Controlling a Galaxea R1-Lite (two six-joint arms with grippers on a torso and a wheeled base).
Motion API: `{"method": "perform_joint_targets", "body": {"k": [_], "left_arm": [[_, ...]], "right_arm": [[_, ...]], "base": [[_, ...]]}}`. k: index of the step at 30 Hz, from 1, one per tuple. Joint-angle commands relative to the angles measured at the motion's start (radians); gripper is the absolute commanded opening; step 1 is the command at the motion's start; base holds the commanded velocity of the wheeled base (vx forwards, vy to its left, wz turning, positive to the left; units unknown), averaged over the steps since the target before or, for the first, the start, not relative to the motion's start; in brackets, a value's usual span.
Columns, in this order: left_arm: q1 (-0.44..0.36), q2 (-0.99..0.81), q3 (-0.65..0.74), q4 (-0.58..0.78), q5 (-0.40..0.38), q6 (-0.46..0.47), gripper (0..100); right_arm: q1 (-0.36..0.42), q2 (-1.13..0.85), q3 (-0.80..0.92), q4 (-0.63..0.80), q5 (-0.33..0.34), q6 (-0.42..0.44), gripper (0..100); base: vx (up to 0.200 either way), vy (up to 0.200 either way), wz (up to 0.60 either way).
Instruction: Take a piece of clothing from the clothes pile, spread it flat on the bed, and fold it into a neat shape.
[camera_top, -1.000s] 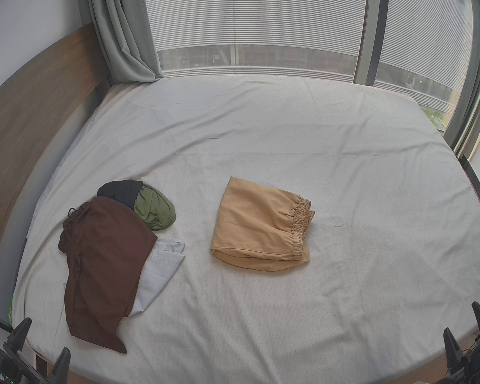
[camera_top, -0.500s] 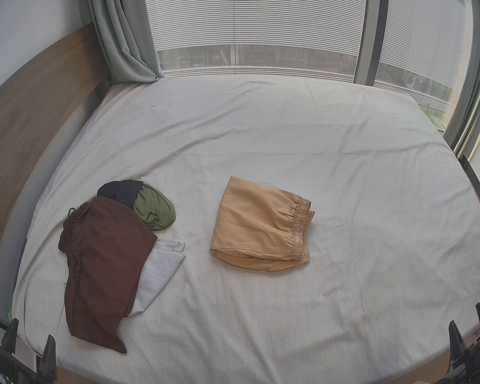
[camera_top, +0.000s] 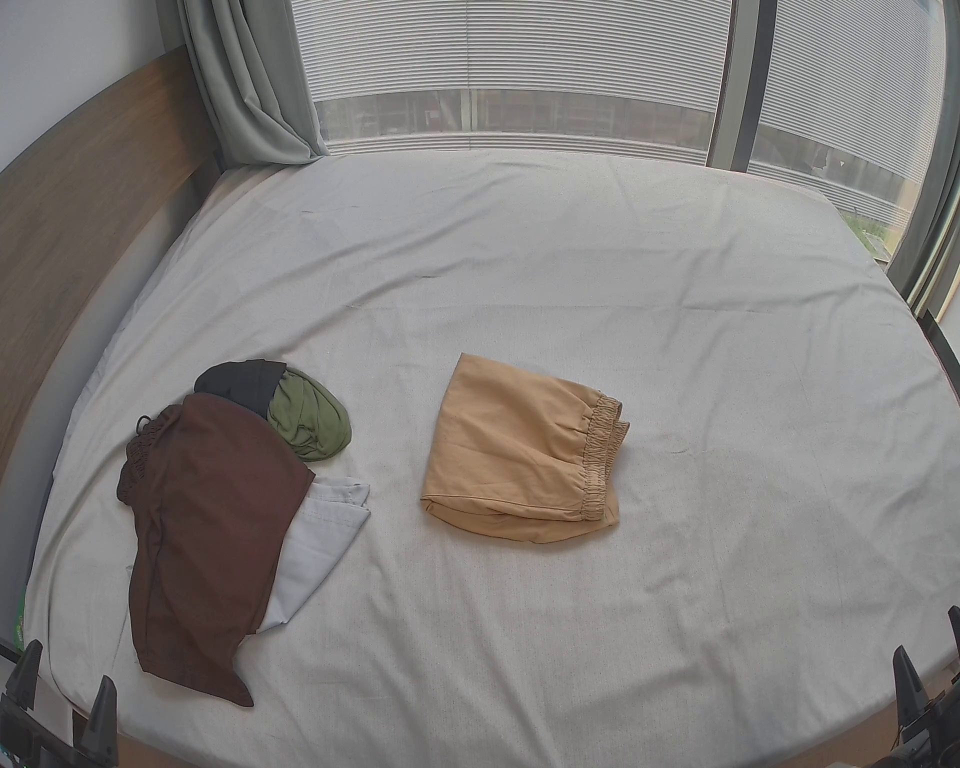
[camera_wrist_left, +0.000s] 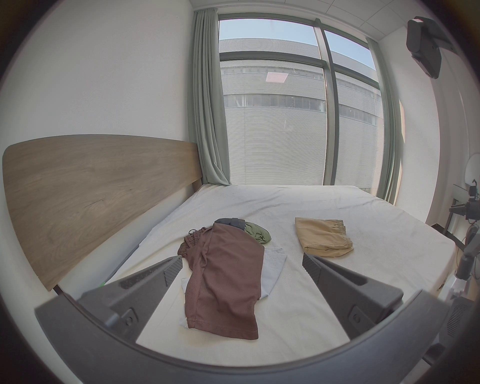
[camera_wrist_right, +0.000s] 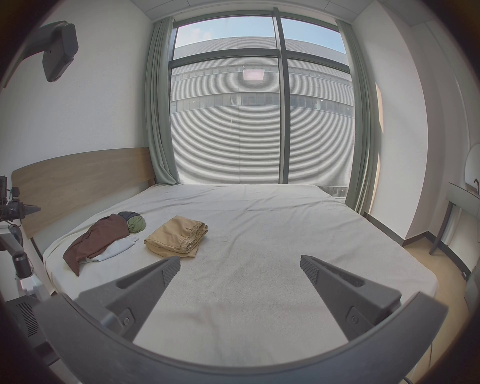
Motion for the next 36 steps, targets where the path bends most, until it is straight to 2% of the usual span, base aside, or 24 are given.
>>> {"method": "perform_joint_targets", "body": {"k": [1, 32, 34, 36], "left_arm": [[0.0, -0.014, 0.018, -0.001, 0.0, 0.001, 100], [0.0, -0.014, 0.018, -0.001, 0.0, 0.004, 100], [0.0, -0.014, 0.018, -0.001, 0.0, 0.004, 100], [0.0, -0.014, 0.018, -0.001, 0.0, 0.004, 100]], "right_arm": [[0.0, -0.009, 0.016, 0.0, 0.0, 0.0, 100], [0.006, 0.014, 0.013, 0.009, 0.007, -0.014, 100], [0.025, 0.038, 0.013, 0.009, 0.007, -0.014, 100], [0.077, 0.083, 0.013, 0.009, 0.007, -0.013, 100]], "base": [[0.0, 0.0, 0.0], [0.0, 0.0, 0.0], [0.0, 0.0, 0.0], [0.0, 0.0, 0.0]]}}
